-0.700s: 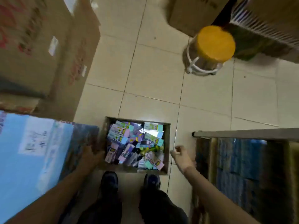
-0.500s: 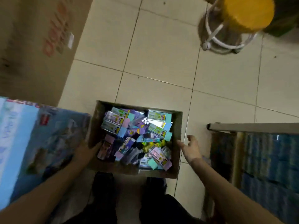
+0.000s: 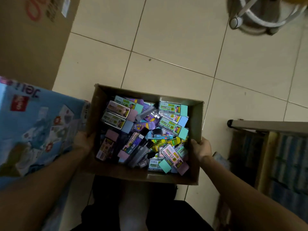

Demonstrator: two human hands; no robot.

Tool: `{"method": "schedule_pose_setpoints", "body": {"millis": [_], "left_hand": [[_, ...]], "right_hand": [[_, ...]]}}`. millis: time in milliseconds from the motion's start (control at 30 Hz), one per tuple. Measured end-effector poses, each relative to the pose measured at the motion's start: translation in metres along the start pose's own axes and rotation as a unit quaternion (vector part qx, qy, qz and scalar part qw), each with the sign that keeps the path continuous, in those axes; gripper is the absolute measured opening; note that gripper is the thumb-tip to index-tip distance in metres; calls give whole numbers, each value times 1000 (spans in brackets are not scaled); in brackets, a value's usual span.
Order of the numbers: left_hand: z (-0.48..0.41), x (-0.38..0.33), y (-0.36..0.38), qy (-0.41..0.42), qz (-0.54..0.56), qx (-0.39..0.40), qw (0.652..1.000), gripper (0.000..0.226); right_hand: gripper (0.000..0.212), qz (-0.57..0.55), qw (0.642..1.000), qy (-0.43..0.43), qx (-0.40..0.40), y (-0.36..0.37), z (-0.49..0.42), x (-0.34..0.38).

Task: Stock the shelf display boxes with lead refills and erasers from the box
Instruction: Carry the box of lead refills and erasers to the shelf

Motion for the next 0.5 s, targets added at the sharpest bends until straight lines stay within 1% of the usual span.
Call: {"method": "schedule_pose_setpoints", "body": {"millis": [67,167,267,367,500], "left_hand": [[25,-6,-10,-19,-15,-1,1000,29],[70,-21,-34,-23,-10,-16,1000,28],[128,-50,-67,-20,-24,-38,999,28],[195,-89,-107,-15,-47,-65,997,32],[279,-141,-164,33,-53,-66,996,32]], "right_hand": [[17,16,1000,-1,1,-10,19,12],[19,41,999,-8,12,-30,61,38],[18,45,999,-25,-3,-60,116,72],[21,48,998,-17,-22,-94,179,104],[23,41,997,-30,-52,-136,269,152]]}}
Point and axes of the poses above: each hand's wrist, its own z-axis away from the middle knuckle, its own y-axis out of the palm, x = y × z, the point moved 9 cm from there along -z, towards the middle knuckle, and after that the axes turned 14 degrees about x, right-handed, at the moved point
